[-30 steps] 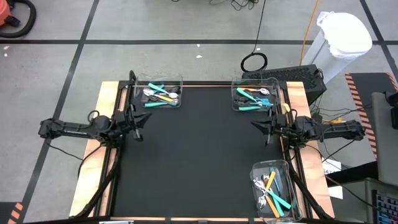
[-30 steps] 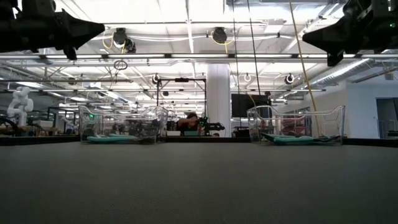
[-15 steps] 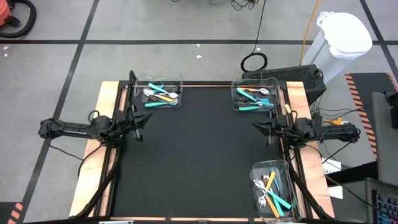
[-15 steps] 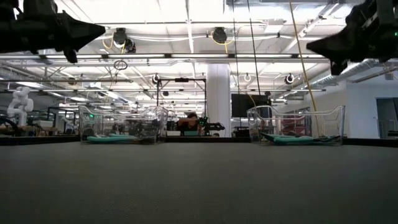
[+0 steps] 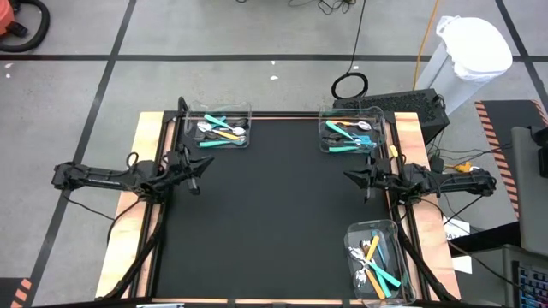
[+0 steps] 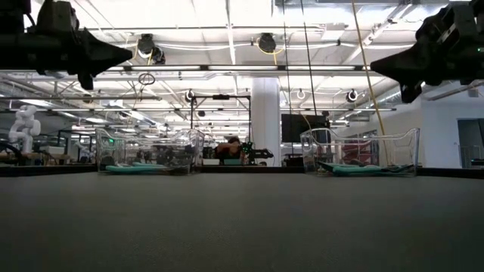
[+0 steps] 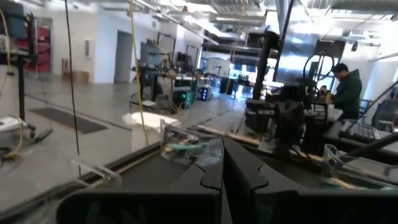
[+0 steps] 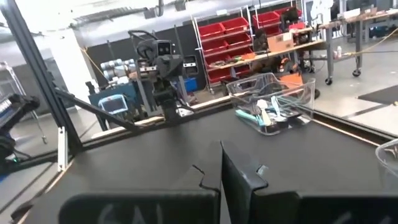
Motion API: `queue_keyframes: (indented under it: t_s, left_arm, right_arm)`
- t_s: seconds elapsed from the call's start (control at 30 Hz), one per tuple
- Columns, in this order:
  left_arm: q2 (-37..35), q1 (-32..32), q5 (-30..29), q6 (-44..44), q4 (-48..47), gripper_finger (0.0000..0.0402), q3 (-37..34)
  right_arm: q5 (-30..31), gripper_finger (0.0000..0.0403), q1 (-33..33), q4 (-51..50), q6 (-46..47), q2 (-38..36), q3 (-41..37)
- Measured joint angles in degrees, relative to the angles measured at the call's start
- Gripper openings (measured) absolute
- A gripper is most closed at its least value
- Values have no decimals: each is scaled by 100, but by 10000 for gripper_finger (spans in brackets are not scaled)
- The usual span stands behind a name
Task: Sort silverware by color (type)
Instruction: Return to Home Position
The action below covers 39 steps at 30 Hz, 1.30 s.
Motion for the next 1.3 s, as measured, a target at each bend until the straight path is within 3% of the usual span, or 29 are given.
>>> queue_keyframes:
  t_s: [0.17,0.3,0.43,0.67,0.87,1.07,1.3]
  left_arm:
    - [159,-104,275,-86,-10,8,-2]
    - [126,-264,311,359,-15,8,-2]
    - [-332,-367,384,624,-158,8,-2]
    - [-1552,-435,519,363,-1838,8,-4]
    - [-1560,-418,1018,577,-2281,8,0]
    - [-1561,-411,1471,1222,-2406,8,-2]
    - [-1380,-411,1489,1305,-2436,8,-2]
  right_arm:
    - [2,0,0,-14,-194,-2,-6]
    - [0,0,0,-25,-275,-2,-11]
    - [-1,0,0,-34,-157,13,-14]
    - [-19,3,9,-49,-184,216,-15]
    - [27,6,0,-42,-221,567,-20]
    - [24,8,0,-40,646,839,-20]
    - [19,8,0,-36,1191,903,-22]
